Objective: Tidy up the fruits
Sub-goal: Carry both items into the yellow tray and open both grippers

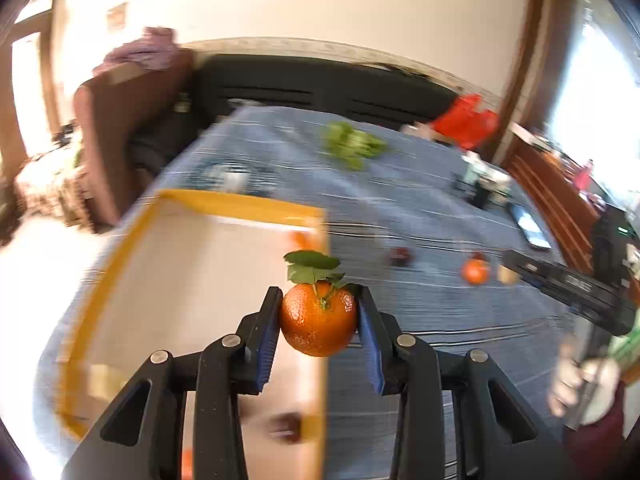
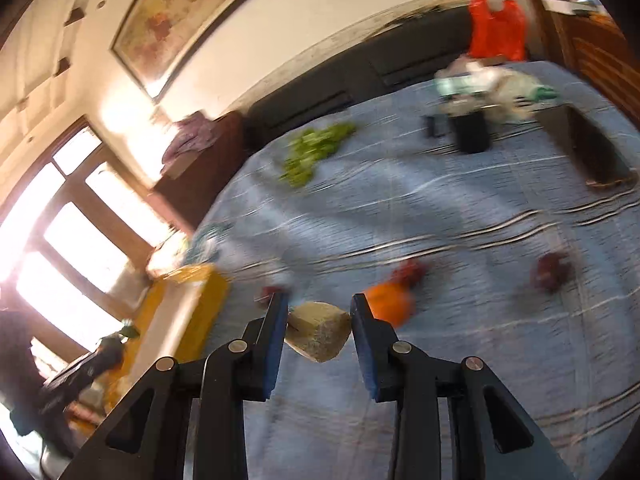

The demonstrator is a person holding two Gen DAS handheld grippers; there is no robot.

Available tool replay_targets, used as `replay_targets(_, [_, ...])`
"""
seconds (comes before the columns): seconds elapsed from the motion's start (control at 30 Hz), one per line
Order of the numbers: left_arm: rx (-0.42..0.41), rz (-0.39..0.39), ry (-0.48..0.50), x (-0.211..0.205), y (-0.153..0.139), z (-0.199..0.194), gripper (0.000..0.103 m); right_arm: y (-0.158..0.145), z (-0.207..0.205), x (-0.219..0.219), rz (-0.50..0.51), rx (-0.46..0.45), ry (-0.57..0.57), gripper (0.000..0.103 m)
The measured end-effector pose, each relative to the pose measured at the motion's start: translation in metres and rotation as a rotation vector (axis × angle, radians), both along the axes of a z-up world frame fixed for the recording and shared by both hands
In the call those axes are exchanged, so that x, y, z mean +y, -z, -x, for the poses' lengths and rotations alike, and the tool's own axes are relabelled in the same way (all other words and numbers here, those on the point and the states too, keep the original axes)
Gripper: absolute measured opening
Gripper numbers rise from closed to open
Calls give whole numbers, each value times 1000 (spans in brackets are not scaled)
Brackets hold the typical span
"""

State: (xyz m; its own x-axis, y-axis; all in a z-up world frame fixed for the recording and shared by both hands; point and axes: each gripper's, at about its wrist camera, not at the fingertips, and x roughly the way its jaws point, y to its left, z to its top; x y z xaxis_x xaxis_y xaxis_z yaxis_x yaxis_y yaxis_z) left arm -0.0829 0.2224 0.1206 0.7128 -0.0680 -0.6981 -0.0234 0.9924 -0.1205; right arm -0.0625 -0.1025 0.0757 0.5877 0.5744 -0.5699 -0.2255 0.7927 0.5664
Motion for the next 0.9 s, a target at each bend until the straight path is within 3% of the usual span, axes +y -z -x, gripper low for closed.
replay_targets(0.2, [38, 29, -132, 67, 17, 7, 36, -24, 25, 112, 25, -19, -224, 36])
replay_targets(0.4, [125, 121, -203, 107, 54, -3, 36, -16, 45, 212, 125, -7, -385, 36])
replay_targets(0.73, [130, 201, -249, 138, 69, 4, 36, 27, 43, 285, 332, 26, -430, 37])
replay_targets(0.9, [62, 191, -269, 136, 51, 22, 57, 37, 42, 293, 361, 25, -439, 37])
